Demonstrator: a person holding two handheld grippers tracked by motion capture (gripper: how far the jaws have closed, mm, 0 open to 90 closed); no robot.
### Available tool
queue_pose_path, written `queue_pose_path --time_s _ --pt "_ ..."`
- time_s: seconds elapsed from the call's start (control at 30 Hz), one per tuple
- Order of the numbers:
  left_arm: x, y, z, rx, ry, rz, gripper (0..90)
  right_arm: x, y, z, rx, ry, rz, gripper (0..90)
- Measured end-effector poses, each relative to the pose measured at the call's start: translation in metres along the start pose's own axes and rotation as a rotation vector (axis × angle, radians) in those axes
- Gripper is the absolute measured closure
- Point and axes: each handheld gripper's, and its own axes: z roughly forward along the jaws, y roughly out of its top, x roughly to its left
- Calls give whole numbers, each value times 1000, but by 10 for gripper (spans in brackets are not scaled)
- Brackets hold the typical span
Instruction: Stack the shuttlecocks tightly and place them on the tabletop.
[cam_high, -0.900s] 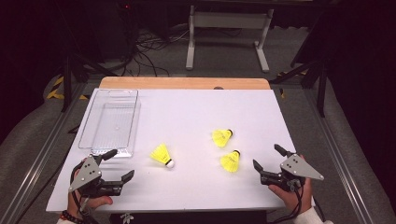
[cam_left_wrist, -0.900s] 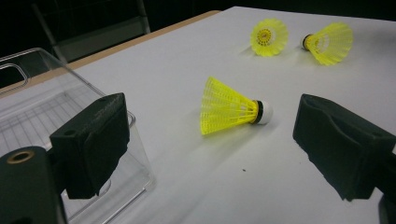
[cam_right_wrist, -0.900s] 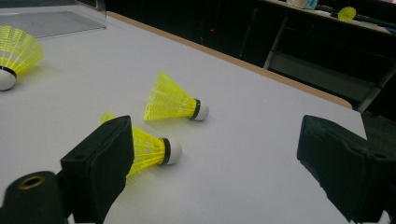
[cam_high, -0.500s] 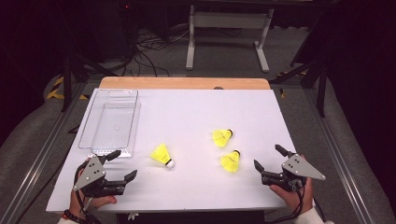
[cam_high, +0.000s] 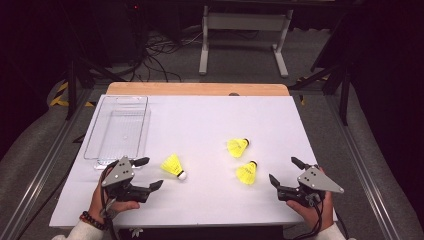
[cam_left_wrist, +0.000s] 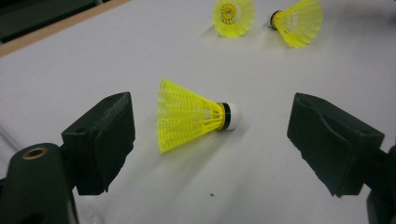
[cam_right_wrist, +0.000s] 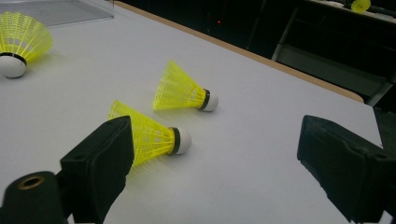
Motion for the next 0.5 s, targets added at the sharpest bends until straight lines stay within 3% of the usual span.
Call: queue_pose_path --time_s 0.3,0.5 --pt "6 9 36 125 -3 -3 151 0 -1 2 11 16 -2 118" --pt "10 14 51 170 -4 -19 153 -1 -2 4 17 21 -3 118"
